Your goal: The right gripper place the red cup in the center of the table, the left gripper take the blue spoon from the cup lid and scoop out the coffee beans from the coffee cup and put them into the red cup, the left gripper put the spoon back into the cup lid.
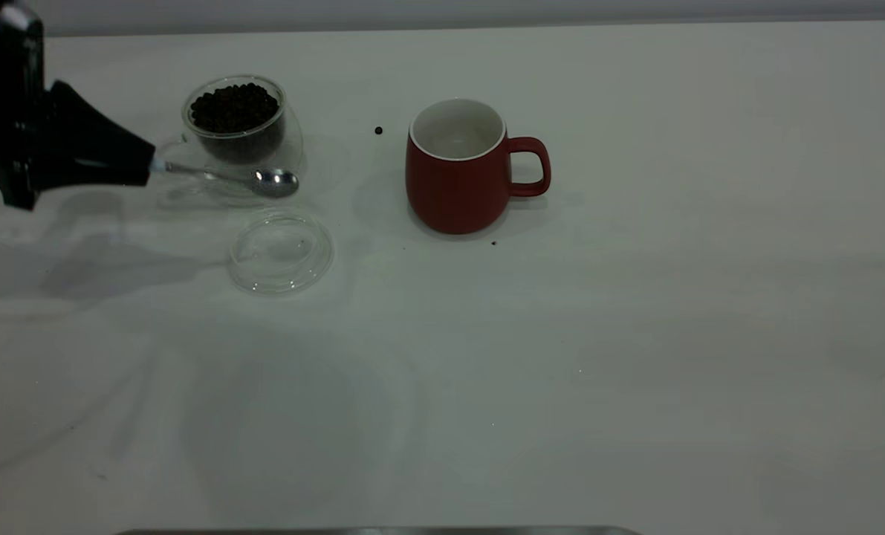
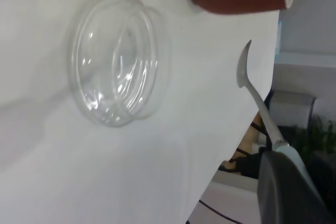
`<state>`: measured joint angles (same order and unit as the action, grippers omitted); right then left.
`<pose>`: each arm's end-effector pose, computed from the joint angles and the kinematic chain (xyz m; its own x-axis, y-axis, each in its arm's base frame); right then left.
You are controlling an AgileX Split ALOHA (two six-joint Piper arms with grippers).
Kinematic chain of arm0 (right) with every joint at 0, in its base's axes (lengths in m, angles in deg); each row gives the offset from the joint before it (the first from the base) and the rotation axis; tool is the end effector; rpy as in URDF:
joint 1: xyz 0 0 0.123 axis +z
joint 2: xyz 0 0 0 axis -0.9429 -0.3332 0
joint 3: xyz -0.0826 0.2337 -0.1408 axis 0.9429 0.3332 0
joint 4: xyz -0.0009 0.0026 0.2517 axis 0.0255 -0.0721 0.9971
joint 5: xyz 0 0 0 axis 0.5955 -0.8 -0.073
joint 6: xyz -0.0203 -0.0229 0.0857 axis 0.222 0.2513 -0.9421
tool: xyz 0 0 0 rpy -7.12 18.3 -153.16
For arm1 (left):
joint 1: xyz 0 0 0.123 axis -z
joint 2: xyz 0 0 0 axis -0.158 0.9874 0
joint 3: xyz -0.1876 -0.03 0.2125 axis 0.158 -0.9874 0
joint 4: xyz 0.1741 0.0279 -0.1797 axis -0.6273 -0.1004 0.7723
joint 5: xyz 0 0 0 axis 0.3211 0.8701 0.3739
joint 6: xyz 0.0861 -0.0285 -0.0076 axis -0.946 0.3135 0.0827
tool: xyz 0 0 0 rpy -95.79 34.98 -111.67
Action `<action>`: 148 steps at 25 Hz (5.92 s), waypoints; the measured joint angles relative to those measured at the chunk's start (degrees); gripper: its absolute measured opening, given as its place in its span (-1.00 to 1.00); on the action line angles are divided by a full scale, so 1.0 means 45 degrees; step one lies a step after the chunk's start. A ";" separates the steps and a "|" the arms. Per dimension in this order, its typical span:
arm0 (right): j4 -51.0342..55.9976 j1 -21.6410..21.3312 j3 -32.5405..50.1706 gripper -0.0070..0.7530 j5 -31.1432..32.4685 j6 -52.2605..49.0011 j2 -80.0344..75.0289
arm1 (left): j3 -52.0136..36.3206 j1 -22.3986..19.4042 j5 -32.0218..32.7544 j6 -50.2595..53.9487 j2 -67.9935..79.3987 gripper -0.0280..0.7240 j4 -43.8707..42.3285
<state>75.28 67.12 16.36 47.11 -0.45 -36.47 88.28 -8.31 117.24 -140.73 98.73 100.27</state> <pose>-0.0070 0.0039 0.2629 -0.5311 -0.0813 -0.8434 -0.0331 0.9966 -0.0753 0.3716 0.0380 0.0200 -0.9944 -0.0720 -0.0768 0.0243 0.5534 -0.8326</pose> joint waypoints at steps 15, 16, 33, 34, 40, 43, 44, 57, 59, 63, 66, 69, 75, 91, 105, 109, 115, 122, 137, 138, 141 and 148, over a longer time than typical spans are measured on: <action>0.0000 0.0000 0.0000 0.57 0.0000 -0.0015 0.0000 | -0.0034 0.0000 -0.1256 -0.0739 0.1877 -0.63 0.1195; 0.0000 0.0000 0.0000 0.57 0.0000 -0.0015 0.0000 | -0.0034 0.0000 -0.1315 -0.0753 0.1877 -0.63 0.1209; 0.0000 0.0000 0.0000 0.57 0.0000 -0.0016 0.0000 | -0.0034 0.0356 -0.1753 -0.0753 0.1877 -0.54 0.1513; 0.0000 0.0000 0.0000 0.57 0.0000 -0.0016 0.0000 | -0.0034 0.0402 -0.1814 -0.0753 0.1877 -0.49 0.1524; 0.0000 0.0000 0.0000 0.57 0.0000 -0.0016 0.0000 | -0.0034 0.0443 -0.2065 -0.0793 0.1877 0.06 0.1503; 0.0000 0.0000 0.0000 0.57 0.0000 -0.0016 0.0000 | 0.0207 0.0443 -0.2244 -0.0868 0.1877 0.38 0.1089; 0.0000 0.0000 0.0000 0.57 0.0000 -0.0016 0.0000 | 0.0390 0.0443 -0.2248 -0.0868 0.1877 0.45 0.0843; 0.0000 0.0000 0.0000 0.57 0.0000 -0.0007 0.0000 | 0.4993 0.0467 -0.0770 0.5004 0.0669 0.66 -0.6329; 0.0000 0.0000 0.0000 0.57 0.0000 -0.0007 0.0000 | 0.5847 0.0467 -0.0034 0.6031 0.0284 0.66 -0.7303; 0.0000 0.0000 0.0000 0.57 0.0000 -0.0007 0.0000 | 0.6959 0.0467 0.0162 0.8092 -0.0812 0.66 -0.8649; 0.0000 0.0000 0.0000 0.57 0.0000 -0.0007 0.0000 | 0.6992 0.0467 0.0162 0.8816 -0.1909 0.66 -0.9257; 0.0000 0.0000 0.0000 0.57 0.0000 -0.0021 0.0000 | 0.6992 0.0467 0.0162 0.9602 -0.3077 0.66 -0.9460; 0.0000 0.0000 0.0000 0.57 0.0000 -0.0007 0.0000 | 0.5762 0.0954 0.0162 1.0311 -0.6312 0.66 -0.9597; 0.0000 0.0000 0.0000 0.57 0.0000 -0.0020 0.0000 | -0.3033 0.2126 0.0162 1.0365 -1.7930 0.66 -0.9858; 0.0000 0.0000 0.0000 0.57 0.0000 -0.0003 0.0000 | -0.8661 0.4960 0.0120 1.1617 -2.4879 0.66 -1.2325; 0.0000 0.0000 0.0000 0.57 0.0000 -0.0014 0.0000 | -0.9742 0.5011 0.0014 1.2031 -2.5826 0.66 -1.2691; 0.0000 0.0000 0.0000 0.57 0.0000 -0.0014 0.0000 | -1.0054 0.5025 -0.0315 1.2501 -2.6689 0.66 -1.2931; 0.0000 0.0000 0.0000 0.57 0.0000 -0.0006 0.0000 | -1.0054 0.5025 -0.0315 1.2501 -2.6972 0.66 -1.2919; 0.0000 0.0000 0.0000 0.57 0.0000 -0.0008 0.0000 | -1.0054 0.5025 -0.0299 1.2231 -2.9622 0.66 -1.2962; 0.0000 0.0000 0.0000 0.57 0.0000 -0.0008 0.0000 | -1.0054 0.4996 -0.0271 1.2217 -2.9921 0.66 -1.2962; 0.0000 0.0000 0.0000 0.57 0.0000 -0.0008 0.0000 | -1.0054 0.4775 -0.0215 1.2479 -3.0663 0.66 -1.3194; 0.0000 0.0000 0.0000 0.57 0.0000 -0.0008 0.0000 | -1.0054 0.4531 -0.0204 1.3005 -3.1164 0.66 -1.3674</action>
<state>75.28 67.12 16.36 47.11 -0.49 -36.47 43.04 12.08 116.32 -82.21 -41.51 38.73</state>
